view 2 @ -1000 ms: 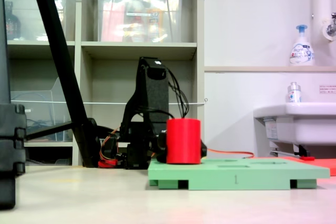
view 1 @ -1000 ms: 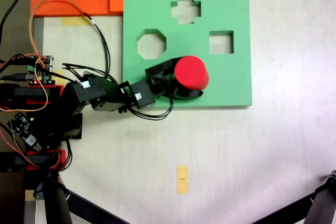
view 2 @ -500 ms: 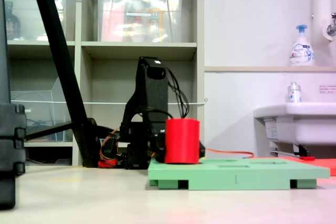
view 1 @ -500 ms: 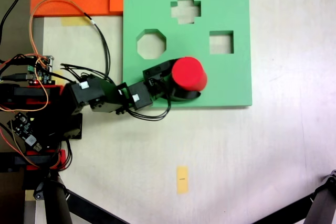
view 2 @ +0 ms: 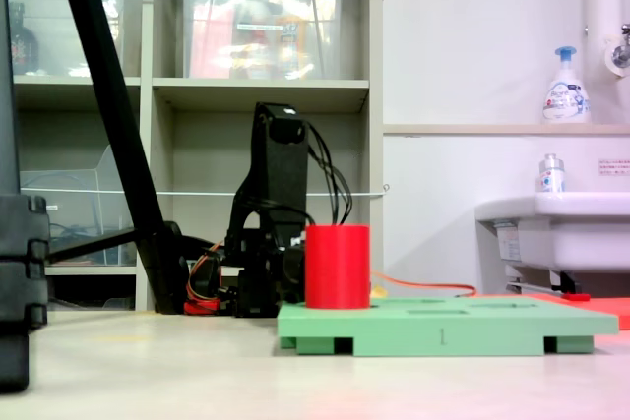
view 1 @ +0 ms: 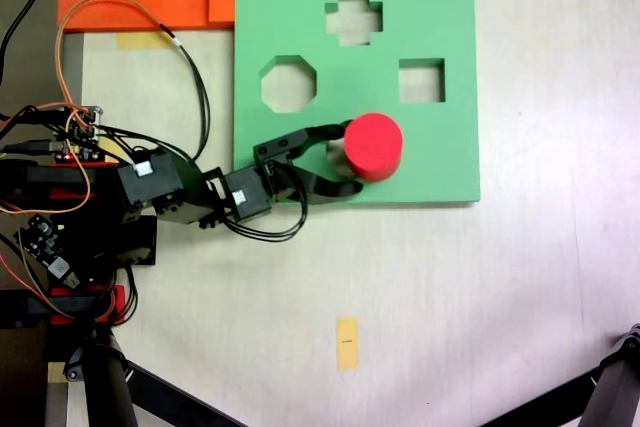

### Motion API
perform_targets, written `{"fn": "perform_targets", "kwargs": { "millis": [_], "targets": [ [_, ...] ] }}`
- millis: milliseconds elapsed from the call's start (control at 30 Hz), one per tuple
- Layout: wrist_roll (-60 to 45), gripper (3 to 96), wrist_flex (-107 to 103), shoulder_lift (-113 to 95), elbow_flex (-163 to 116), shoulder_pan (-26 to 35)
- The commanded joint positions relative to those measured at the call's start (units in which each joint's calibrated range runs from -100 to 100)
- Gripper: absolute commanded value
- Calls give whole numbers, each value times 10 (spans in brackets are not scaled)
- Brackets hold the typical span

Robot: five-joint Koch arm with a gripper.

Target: Put the cylinder block into the corresponding hole

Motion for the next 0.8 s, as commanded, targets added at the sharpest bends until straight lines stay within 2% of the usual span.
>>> {"fn": "perform_targets", "kwargs": {
  "millis": [33,800],
  "targets": [
    [4,453,23,-20,-4,-5],
    [9,453,29,36,35,-13]
  ]
}}
